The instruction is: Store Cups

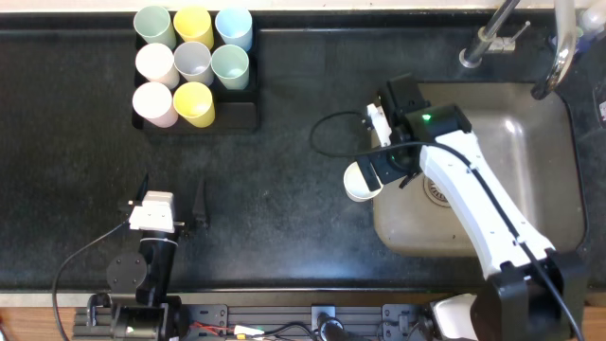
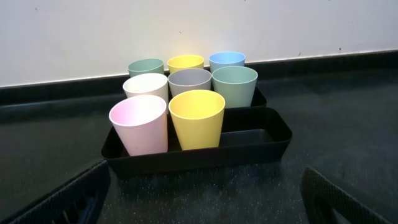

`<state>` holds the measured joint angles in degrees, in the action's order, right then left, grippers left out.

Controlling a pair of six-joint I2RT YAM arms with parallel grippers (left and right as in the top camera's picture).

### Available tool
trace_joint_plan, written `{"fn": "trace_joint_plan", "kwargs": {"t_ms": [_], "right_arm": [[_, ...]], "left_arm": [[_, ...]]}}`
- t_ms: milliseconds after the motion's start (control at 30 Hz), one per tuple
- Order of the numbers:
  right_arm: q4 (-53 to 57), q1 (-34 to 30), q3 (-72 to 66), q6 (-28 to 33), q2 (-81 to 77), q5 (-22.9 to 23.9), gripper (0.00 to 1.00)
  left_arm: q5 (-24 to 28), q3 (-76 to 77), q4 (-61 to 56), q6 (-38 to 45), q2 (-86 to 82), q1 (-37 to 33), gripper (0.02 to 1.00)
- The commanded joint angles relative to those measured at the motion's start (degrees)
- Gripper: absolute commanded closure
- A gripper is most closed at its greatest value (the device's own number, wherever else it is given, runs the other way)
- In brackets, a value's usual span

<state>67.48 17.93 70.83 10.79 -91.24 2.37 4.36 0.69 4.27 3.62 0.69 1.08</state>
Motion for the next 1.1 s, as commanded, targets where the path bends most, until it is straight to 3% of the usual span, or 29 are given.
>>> {"fn": "trace_joint_plan", "kwargs": {"t_ms": [33,233,300,333,400,700,900,1100], "right_arm": [[-0.35,-0.35,1.66,1.09,-1.6,-1.55,0.003],[-0.59,-0.37,1.66,1.7,-3.28,-1.51,0.005],[-0.74,-0.37,1.66,1.7,-3.26,-1.53,0.093],[-0.79,-0.35,1.66,1.7,-3.26,-1.55,0.229],[-0.83,-0.33,1.66,1.68,-3.26,-1.55,0.956],[2.12,0.5,5.9,-0.13,-0.66,-1.73,0.958],[7.32,2.14,24.11,-3.96,3.54,-1.97,0.958],[7.76,9.79,43.95,-6.21,-1.29,-9.03,0.958]], "left_arm": [[0.72,-0.24,-0.11,0.9,-0.52,-0.28,0.02],[0.72,-0.24,-0.09,0.9,-0.52,-0.28,0.02],[0.72,-0.24,-0.09,0.9,-0.52,-0.28,0.02],[0.72,-0.24,-0.09,0.9,-0.52,-0.28,0.02],[0.72,-0.24,-0.09,0.9,-0.52,-0.28,0.02],[0.72,-0.24,-0.09,0.9,-0.52,-0.28,0.023],[0.72,-0.24,-0.09,0.9,-0.52,-0.28,0.02],[0.72,-0.24,-0.11,0.9,-0.52,-0.28,0.02]]}}
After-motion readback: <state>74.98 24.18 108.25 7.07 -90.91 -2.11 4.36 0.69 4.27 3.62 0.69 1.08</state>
